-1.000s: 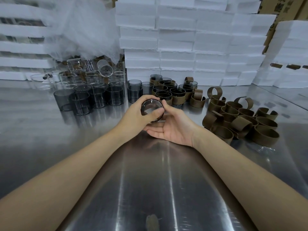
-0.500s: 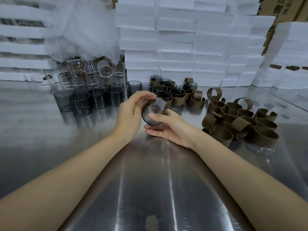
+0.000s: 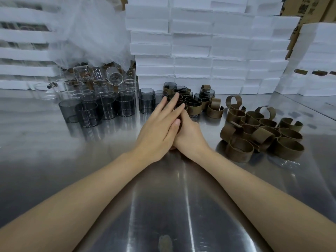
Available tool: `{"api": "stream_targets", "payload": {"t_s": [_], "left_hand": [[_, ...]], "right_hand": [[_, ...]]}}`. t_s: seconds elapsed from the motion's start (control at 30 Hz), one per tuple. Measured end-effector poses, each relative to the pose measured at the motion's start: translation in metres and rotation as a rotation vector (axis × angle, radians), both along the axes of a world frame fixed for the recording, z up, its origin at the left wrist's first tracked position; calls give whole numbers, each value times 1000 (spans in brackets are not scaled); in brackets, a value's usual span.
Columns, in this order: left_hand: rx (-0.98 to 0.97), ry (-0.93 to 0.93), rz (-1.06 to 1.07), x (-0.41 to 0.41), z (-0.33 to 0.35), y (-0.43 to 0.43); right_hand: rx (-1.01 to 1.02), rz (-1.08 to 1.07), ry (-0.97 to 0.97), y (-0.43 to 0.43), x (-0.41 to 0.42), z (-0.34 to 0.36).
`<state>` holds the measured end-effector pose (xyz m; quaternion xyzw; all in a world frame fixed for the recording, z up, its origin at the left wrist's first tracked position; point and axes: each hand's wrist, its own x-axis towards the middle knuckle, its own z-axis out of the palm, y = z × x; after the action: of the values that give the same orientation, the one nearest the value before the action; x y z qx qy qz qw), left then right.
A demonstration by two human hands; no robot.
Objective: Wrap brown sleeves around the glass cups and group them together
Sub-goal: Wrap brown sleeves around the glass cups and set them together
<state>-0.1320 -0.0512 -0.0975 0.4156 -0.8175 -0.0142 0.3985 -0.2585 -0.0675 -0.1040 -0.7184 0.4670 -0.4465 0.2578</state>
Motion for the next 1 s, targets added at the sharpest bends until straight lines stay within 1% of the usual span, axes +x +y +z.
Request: {"api": "stream_targets", "payload": {"t_s": [0.07,0.13,0.2,0.23,0.27,0.33,0.37,0.4,0.43,0.5,0.67,0.8,0.87,1.0], "left_hand": [[27,85,39,-1,-1,1],[83,212,59,1,0,1],[220,380,72,4,3,-1],[329,507,74,6,5,-4],[465,686,63,7,8,-7],[795,1044,-22,8,12,-11],[922,1152,-91,10,11,-13],[1001,1200,-154,11,10,-14],[1037,1222,-202,12,8,-15],[1041,1247,-256,10,6,-17],[983,1229,-242,7,1,-21],[973,1180,-317,7,-1,-20],[969,1112,-348,4,-2,-20],[866,847,-411,0,-5,-17]], "right_hand": [[-10,27,17,1,0,1],[-31,44,60,4,0,0],[-62,75,98,6,2,0],[-69,98,101,7,3,0],[-63,124,92,7,4,0],[-28,168,64,7,4,0],[-17,190,43,7,3,0],[-7,213,8,8,3,0],[5,228,-31,8,2,1],[30,239,-78,9,0,3],[6,283,-84,14,2,7],[125,234,-200,13,7,8],[121,157,-211,9,8,6],[37,23,-192,2,1,5]]}}
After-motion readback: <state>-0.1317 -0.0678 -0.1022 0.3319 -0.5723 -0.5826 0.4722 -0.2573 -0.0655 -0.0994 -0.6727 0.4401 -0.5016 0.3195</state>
